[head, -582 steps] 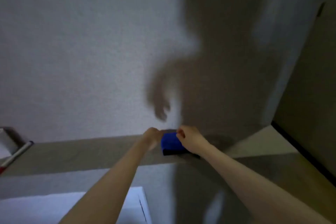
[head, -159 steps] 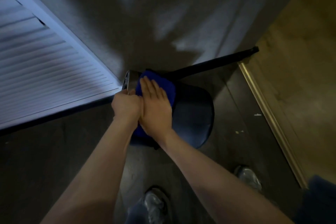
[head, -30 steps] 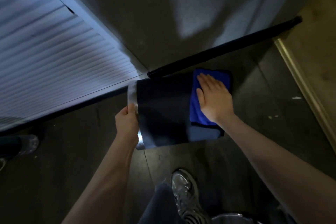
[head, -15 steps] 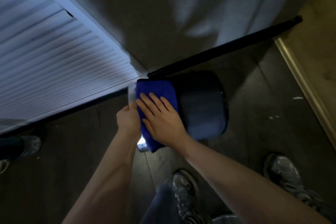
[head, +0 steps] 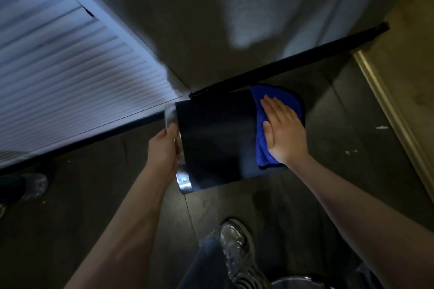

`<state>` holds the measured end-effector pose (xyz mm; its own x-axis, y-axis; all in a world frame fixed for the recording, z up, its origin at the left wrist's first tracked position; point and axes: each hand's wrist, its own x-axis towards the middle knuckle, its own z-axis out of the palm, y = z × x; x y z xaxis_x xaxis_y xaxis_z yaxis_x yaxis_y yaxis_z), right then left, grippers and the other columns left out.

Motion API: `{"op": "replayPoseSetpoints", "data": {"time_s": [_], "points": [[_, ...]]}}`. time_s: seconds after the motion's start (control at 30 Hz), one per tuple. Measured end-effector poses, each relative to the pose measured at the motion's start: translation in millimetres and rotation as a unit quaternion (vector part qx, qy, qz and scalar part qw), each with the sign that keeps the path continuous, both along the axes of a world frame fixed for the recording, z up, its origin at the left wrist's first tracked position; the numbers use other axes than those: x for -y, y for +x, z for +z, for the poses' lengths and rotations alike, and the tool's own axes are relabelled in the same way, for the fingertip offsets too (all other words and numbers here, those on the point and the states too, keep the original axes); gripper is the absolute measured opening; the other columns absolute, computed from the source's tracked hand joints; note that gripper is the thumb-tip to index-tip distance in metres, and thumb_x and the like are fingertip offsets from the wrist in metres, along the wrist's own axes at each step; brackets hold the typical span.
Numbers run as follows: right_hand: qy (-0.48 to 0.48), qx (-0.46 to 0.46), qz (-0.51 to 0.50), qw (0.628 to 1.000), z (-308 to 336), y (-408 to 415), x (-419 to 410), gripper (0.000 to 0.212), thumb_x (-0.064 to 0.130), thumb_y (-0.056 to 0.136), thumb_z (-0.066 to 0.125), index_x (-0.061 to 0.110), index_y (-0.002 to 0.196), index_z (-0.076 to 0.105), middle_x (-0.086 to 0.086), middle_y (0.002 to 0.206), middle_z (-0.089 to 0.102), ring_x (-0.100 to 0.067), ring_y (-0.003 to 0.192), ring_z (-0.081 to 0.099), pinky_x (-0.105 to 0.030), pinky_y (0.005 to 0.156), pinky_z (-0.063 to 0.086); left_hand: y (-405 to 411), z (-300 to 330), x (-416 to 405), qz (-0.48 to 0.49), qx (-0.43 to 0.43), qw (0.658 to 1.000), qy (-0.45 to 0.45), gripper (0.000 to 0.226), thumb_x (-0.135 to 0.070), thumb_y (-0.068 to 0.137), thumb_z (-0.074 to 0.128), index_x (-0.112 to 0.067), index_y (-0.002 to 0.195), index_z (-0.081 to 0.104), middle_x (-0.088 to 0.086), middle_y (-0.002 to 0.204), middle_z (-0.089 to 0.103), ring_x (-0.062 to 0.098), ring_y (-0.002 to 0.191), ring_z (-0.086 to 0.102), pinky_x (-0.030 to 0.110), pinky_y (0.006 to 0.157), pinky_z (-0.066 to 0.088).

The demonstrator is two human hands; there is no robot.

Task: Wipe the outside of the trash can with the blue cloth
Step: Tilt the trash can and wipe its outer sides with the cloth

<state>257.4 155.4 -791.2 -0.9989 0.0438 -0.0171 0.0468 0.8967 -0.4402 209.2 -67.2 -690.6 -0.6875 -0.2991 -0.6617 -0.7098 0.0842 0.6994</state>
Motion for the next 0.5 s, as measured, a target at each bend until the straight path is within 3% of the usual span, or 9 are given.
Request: {"op": "replayPoseSetpoints", "data": {"time_s": [0.1,0.2,0.33,0.5], "points": [[-0.013,0.01,-0.021,1.0,-2,-4,-14,0.054,0.03,0.092,0.019,0.006,0.136,0.039,-0.013,0.142,0.045,-0.028,0.131,0.041,-0.041,0.11,0.032,20,3,12,-0.15,-0.023,0.988,-0.01,0.02,-0.03,0.093,0.047,-0.017,0.091,0.062,-0.003,0.078,0.07,0.013,0.074,0.069,0.021,0.061,0.051],[-0.017,0.03,-0.042,0.999,-4,-13,-25,0.059,0.034,0.091,0.013,0.007,0.138,0.036,-0.013,0.144,0.043,-0.027,0.133,0.038,-0.039,0.111,0.028,53,-4,13,-0.247,-0.044,0.967,-0.04,0.022,-0.033,0.094,0.043,-0.029,0.088,0.064,-0.015,0.079,0.073,-0.002,0.082,0.067,0.009,0.066,0.047],[-0.021,0.034,-0.046,0.998,-2,-23,-23,0.055,0.032,0.093,0.017,0.006,0.138,0.036,-0.014,0.144,0.042,-0.026,0.134,0.038,-0.037,0.113,0.026,57,-7,0,-0.161,-0.076,0.983,-0.053,0.023,-0.025,0.095,0.043,-0.027,0.087,0.064,-0.008,0.089,0.068,0.005,0.087,0.063,0.016,0.07,0.044],[-0.059,0.066,-0.047,0.995,-7,-31,-4,0.042,0.018,0.099,0.029,0.006,0.138,0.036,-0.012,0.145,0.042,-0.023,0.136,0.035,-0.033,0.115,0.023,37,-2,3,-0.084,-0.087,0.989,-0.085,0.027,-0.022,0.094,0.048,-0.014,0.073,0.063,0.008,0.077,0.064,0.019,0.074,0.059,0.031,0.069,0.047]]}}
